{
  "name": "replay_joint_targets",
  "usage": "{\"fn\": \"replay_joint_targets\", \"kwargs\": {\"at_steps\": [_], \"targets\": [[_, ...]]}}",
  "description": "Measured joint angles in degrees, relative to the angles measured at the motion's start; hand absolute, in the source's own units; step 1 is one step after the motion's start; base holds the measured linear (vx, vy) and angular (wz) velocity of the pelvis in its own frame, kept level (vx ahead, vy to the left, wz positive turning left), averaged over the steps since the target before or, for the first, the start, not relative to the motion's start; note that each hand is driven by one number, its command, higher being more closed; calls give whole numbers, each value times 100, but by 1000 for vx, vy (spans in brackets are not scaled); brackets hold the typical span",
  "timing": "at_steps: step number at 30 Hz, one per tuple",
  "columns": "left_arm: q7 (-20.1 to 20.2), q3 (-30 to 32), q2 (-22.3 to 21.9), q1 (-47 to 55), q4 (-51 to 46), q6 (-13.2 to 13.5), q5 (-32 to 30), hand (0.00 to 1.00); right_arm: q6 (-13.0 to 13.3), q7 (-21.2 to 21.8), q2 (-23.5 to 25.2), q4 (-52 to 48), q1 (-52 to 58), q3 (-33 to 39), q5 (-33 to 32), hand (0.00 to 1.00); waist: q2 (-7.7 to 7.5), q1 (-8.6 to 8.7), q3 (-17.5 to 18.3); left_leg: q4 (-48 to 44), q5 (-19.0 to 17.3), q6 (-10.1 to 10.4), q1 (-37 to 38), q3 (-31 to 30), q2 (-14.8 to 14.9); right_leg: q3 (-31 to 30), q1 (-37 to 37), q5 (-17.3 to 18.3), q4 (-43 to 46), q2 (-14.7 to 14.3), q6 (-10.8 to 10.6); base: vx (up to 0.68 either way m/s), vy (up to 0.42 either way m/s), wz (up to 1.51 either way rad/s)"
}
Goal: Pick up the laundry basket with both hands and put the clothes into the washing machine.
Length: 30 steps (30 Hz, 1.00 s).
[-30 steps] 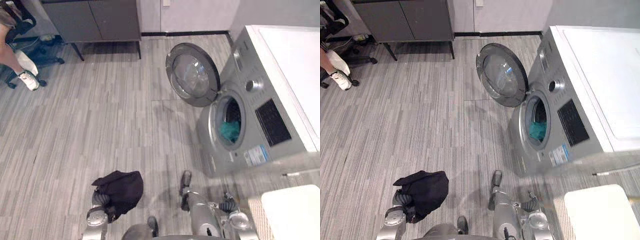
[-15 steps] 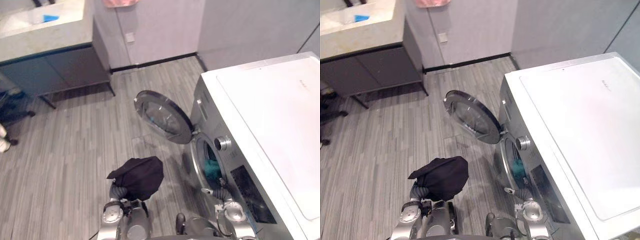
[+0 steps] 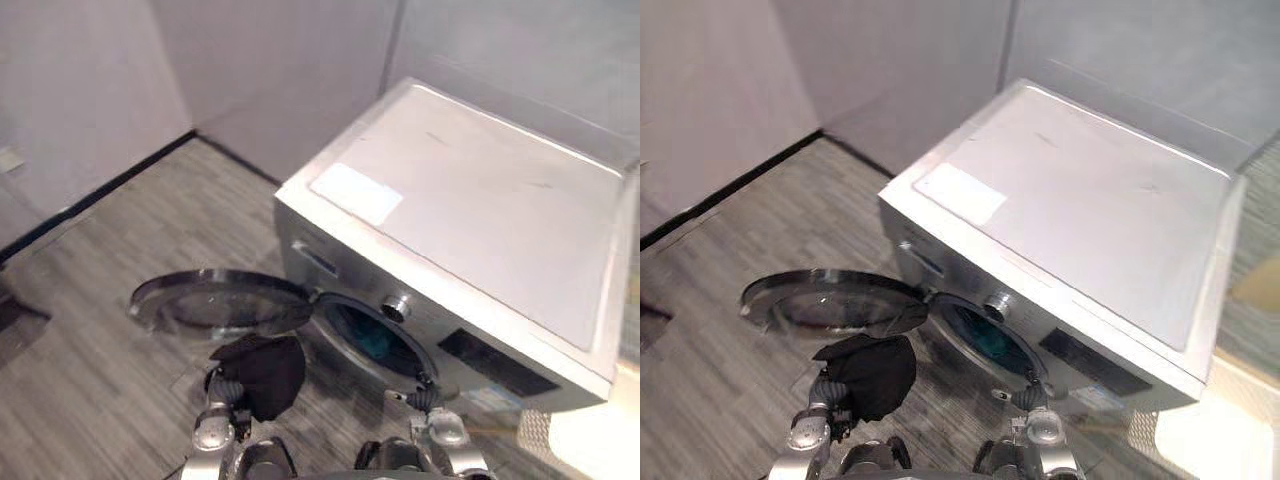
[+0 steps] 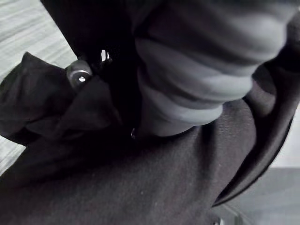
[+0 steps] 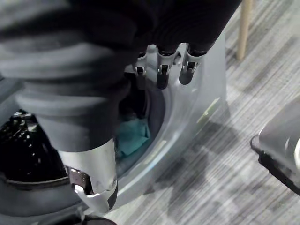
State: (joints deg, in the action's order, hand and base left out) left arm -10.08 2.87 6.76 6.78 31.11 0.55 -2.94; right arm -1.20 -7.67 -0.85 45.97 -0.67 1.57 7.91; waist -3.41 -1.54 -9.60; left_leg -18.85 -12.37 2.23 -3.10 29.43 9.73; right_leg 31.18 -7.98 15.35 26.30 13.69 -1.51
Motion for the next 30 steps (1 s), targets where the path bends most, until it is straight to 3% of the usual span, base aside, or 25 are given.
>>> {"fn": "replay_joint_targets", "kwargs": {"at_steps": [3,5,7,8,9,10,12,13,14,16,20,22,25,30], "targets": [[1,0,22,-128,196,-3,-6,100,12,-34,-249,85,14,48,16,0,269,90,-125,-191,0,1,146,107,194,-357,205,-206,-522,-379,-17,96,-53,-70],[7,0,11,-111,205,-5,-5,100,5,-103,-336,253,57,40,-6,0,326,80,-133,-760,1,2,61,72,438,-556,362,-259,-789,-552,-18,123,-90,-67],[10,-7,-5,-76,238,-19,-2,100,-12,-135,-458,340,158,15,-15,0,390,88,-167,-1938,131,-186,-256,-369,746,-798,572,-245,-896,-756,10,130,-87,-68],[7,-6,-35,-58,250,-23,1,100,-23,-207,-509,408,153,23,-55,0,332,56,-219,-2675,292,-279,-675,-918,752,-1010,675,-252,-937,-765,36,103,-1,-70],[6,-7,-70,-54,263,-23,1,100,-27,-233,-507,445,134,23,-57,0,280,50,-230,-2724,121,-90,-796,-1191,639,-1136,669,-272,-937,-755,62,133,42,-105],[6,-24,-154,-56,261,-21,4,100,-34,-263,-562,493,85,113,-58,0,353,47,-264,-2384,-157,137,-926,-1715,411,-1354,675,-309,-915,-754,91,119,90,-108],[7,-108,-205,-88,261,-23,3,100,-30,-328,-580,539,4,271,-56,0,405,76,-383,-1667,-178,224,-954,-2122,254,-1607,649,-307,-743,-824,88,123,174,-107],[7,-260,-208,-138,236,-18,5,100,-34,-359,-605,557,17,324,-58,0,572,69,-385,-1092,47,293,-924,-2247,258,-1813,493,-236,-411,-925,-18,122,236,-95],[6,-326,-191,-157,195,-14,5,100,-34,-357,-576,572,19,313,-59,0,433,61,-402,-1221,-118,354,-925,-2184,235,-2013,228,-55,16,-868,-121,98,200,-80],[6,-450,-81,-388,50,-17,4,100,-33,-351,-458,467,67,331,-60,0,256,90,-546,-1715,-256,219,-1240,-2055,200,-2126,-266,73,699,-661,-183,14,115,-33],[9,-686,-77,-427,-207,-16,3,100,-45,-384,-451,418,-31,435,-83,0,260,69,-860,-2948,-793,70,-1543,-1830,352,-2518,-750,451,1888,-547,-287,-67,128,-35],[8,-839,-80,-586,-328,-16,3,100,-40,-463,-476,259,-125,452,-118,0,294,74,-962,-3721,-1379,-5,-1983,-1840,431,-2674,-1311,897,2779,-474,-351,-106,78,-13],[-2,-1024,-81,-1117,-341,-14,5,100,-42,-481,-496,154,-433,452,-179,0,276,85,-1178,-4541,-1944,-130,-2706,-1903,478,-2741,-2041,1438,3706,-340,-447,-149,1,11],[-88,-1361,-131,-1736,-408,-14,6,100,-45,-628,-426,-344,-673,478,-223,0,220,69,-1395,-5775,-2226,-227,-3933,-2151,607,-2816,-3145,1935,4884,-246,-429,-214,-12,3]]}}
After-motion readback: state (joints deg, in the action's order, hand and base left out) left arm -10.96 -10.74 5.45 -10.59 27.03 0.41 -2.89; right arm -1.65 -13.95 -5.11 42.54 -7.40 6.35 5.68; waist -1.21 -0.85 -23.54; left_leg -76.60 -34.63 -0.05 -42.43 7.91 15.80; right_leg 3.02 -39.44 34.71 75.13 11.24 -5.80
